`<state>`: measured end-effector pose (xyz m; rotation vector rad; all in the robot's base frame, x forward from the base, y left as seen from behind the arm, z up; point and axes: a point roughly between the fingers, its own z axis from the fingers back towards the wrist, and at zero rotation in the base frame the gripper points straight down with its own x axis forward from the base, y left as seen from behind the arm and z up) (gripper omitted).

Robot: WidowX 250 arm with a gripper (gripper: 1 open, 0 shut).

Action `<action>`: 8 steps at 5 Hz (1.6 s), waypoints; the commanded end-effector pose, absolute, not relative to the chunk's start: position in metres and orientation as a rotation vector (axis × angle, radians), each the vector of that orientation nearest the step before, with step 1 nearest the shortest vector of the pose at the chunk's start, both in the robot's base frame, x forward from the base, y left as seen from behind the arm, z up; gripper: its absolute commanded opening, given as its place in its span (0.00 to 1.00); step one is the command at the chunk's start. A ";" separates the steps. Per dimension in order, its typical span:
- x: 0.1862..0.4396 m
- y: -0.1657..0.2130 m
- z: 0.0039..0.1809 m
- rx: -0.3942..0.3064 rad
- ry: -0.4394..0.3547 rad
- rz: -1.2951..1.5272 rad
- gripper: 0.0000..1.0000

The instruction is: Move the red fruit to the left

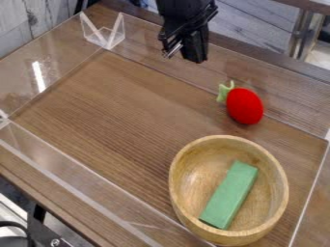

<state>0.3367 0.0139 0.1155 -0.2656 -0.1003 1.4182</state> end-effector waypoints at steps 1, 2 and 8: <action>0.344 -0.007 0.129 -0.305 -0.167 1.281 1.00; 0.344 -0.032 0.115 -0.284 -0.163 1.173 1.00; 0.343 -0.051 0.059 -0.233 -0.148 0.868 1.00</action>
